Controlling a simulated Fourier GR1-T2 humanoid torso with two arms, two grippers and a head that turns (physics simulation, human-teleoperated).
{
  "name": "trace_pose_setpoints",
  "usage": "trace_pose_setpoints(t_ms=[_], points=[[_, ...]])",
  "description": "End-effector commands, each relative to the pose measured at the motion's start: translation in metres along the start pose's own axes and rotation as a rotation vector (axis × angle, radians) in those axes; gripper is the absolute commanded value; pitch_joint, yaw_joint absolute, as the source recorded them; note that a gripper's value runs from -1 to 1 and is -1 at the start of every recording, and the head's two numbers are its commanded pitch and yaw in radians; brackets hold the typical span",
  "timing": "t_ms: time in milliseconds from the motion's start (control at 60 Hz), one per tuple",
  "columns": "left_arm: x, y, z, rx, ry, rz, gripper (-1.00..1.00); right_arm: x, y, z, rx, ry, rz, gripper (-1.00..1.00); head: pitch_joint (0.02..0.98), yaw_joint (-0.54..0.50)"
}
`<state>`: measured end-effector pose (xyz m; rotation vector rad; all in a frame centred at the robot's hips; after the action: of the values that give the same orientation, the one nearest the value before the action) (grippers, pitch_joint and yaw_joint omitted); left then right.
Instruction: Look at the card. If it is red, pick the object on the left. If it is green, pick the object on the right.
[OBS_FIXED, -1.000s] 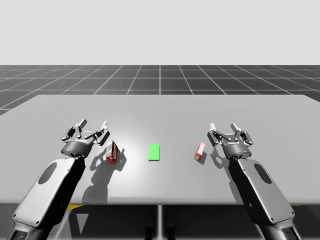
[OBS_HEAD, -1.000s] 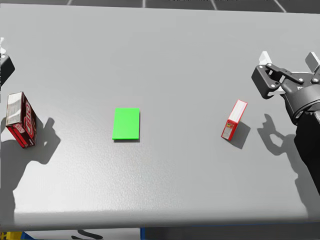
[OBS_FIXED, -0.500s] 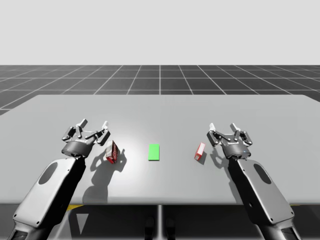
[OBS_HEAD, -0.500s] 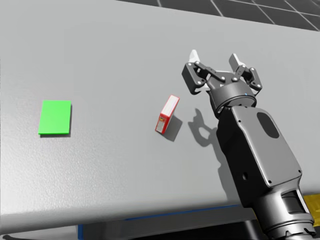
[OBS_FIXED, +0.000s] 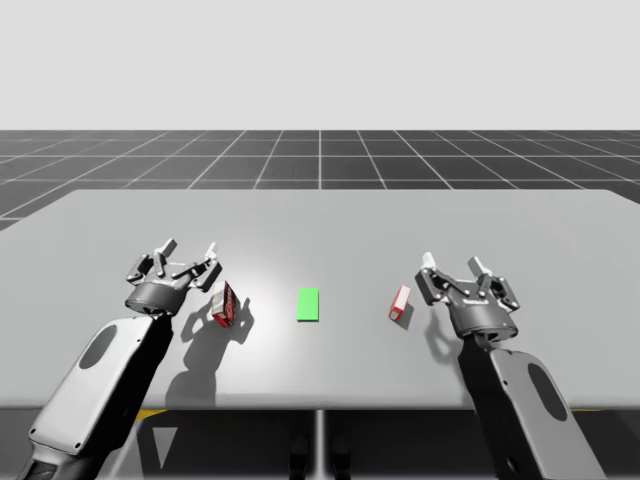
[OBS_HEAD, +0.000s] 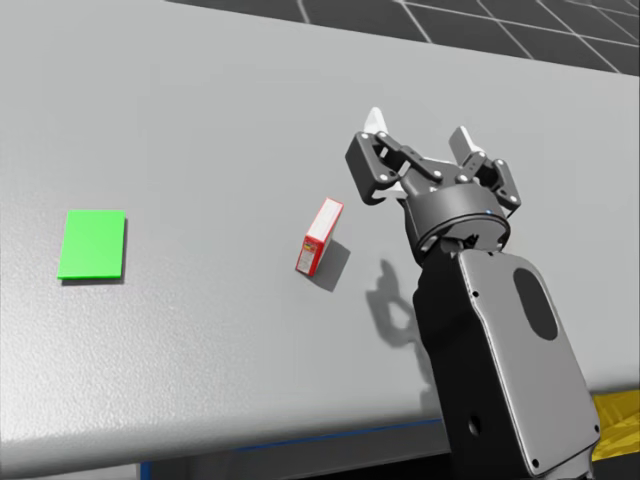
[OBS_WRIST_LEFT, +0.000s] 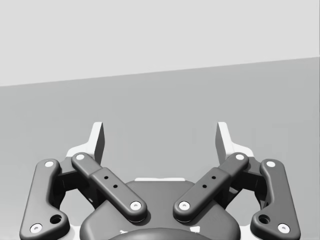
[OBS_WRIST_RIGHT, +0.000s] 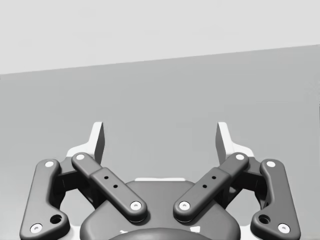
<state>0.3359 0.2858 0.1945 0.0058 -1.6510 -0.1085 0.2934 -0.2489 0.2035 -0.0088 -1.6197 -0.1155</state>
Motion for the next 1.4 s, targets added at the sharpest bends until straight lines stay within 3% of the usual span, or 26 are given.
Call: trace_pose_setpoints(t_ms=[17, 50, 233, 333, 517, 583, 783, 917, 1200, 1400], points=[[-0.002, -0.002, 0.000, -0.004, 0.007, 0.000, -1.00, -0.013, 0.021, 0.034, -0.051, 0.019, -0.039, -1.00, 0.864, -0.33], [-0.003, -0.002, -0.001, -0.005, 0.008, 0.000, -1.00, -0.017, 0.024, 0.041, -0.071, 0.016, -0.028, -1.00, 0.863, -0.33], [-0.004, -0.003, -0.001, -0.010, 0.014, 0.002, -1.00, -0.032, 0.045, 0.068, -0.113, 0.036, -0.054, -1.00, 0.856, -0.34], [-0.005, -0.003, -0.002, -0.013, 0.015, 0.002, -1.00, -0.043, 0.060, 0.078, -0.123, 0.031, -0.038, -1.00, 0.854, -0.34], [-0.004, -0.003, -0.002, -0.012, 0.014, 0.006, -1.00, -0.063, 0.075, 0.080, -0.160, 0.048, -0.014, -1.00, 0.850, -0.33], [-0.004, -0.003, -0.002, -0.012, 0.014, 0.006, -1.00, -0.069, 0.080, 0.080, -0.163, 0.075, -0.030, -1.00, 0.851, -0.33], [-0.004, -0.003, -0.003, -0.012, 0.013, 0.007, -1.00, -0.089, 0.090, 0.075, -0.179, 0.097, 0.018, -1.00, 0.855, -0.33], [-0.004, -0.003, -0.003, -0.014, 0.013, 0.007, -1.00, -0.099, 0.095, 0.067, -0.198, 0.120, 0.026, -1.00, 0.856, -0.32], [-0.003, -0.003, -0.002, -0.015, 0.011, 0.008, -1.00, -0.109, 0.099, 0.045, -0.203, 0.134, 0.133, -1.00, 0.857, -0.32], [-0.004, -0.004, -0.002, -0.019, 0.013, 0.005, -1.00, -0.111, 0.096, 0.033, -0.210, 0.170, 0.166, -1.00, 0.858, -0.32]])
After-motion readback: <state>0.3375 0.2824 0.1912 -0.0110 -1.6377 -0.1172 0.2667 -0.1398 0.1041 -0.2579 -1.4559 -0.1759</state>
